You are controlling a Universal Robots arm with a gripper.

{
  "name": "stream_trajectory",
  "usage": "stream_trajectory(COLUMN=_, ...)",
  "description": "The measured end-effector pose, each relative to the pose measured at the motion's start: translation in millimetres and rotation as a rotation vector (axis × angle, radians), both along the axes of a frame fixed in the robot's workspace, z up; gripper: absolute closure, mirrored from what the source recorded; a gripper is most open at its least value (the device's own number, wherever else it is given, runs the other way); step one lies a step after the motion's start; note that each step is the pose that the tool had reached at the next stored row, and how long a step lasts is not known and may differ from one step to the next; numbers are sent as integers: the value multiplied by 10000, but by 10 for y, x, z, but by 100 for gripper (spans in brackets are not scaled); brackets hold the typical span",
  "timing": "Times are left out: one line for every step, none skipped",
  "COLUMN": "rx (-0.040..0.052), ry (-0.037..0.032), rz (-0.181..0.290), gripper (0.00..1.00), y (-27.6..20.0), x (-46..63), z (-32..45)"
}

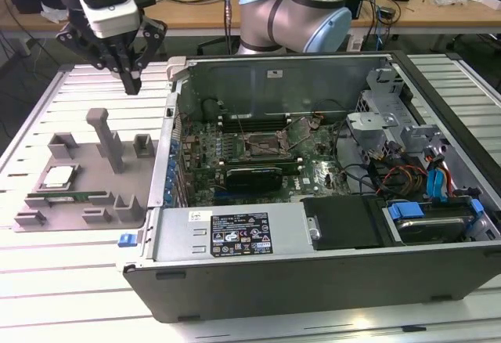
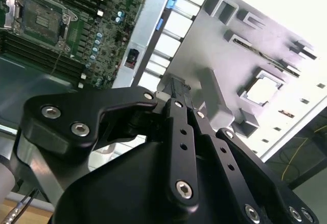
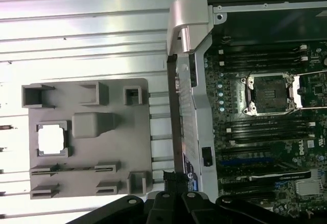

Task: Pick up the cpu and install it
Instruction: 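Reach for the cpu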

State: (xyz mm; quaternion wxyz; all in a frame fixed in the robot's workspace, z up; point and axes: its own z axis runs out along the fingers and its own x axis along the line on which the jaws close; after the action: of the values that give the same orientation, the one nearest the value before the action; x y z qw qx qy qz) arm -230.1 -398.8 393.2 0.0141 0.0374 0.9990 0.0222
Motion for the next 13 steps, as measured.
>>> stream_trajectory(rx=0, ry=-1, rz=0, gripper=89, y=0, x=-19, z=0)
stream_trajectory(rx=0, ry=-2, rz=-1, gripper=89, y=0, x=-36, z=0)
stream_trajectory(rx=0, ry=-3, rz=-1, gripper=89, y=0, x=-55, z=0)
stream_trajectory(rx=0, ry=-3, rz=0, gripper=89, y=0, x=-73, z=0)
stream_trajectory(rx=0, ry=-5, rz=-1, gripper=89, y=0, x=-91, z=0)
stream_trajectory(rx=0, ry=-5, rz=0, gripper=89, y=0, x=-112, z=0)
stream_trajectory(rx=0, ry=-6, rz=1, gripper=89, y=0, x=-138, z=0)
stream_trajectory(rx=0, ry=-7, rz=0, gripper=89, y=0, x=-155, z=0)
stream_trajectory(rx=0, ry=-8, rz=0, gripper=89, y=0, x=-183, z=0)
stream_trajectory(rx=0, ry=-9, rz=0, gripper=89, y=0, x=-212, z=0)
stream_trajectory(rx=-1, ry=-10, rz=-1, gripper=89, y=0, x=-232, z=0)
stream_trajectory(rx=0, ry=-12, rz=-1, gripper=89, y=0, x=-259, z=0)
stream_trajectory(rx=0, ry=-13, rz=-1, gripper=89, y=0, x=-286, z=0)
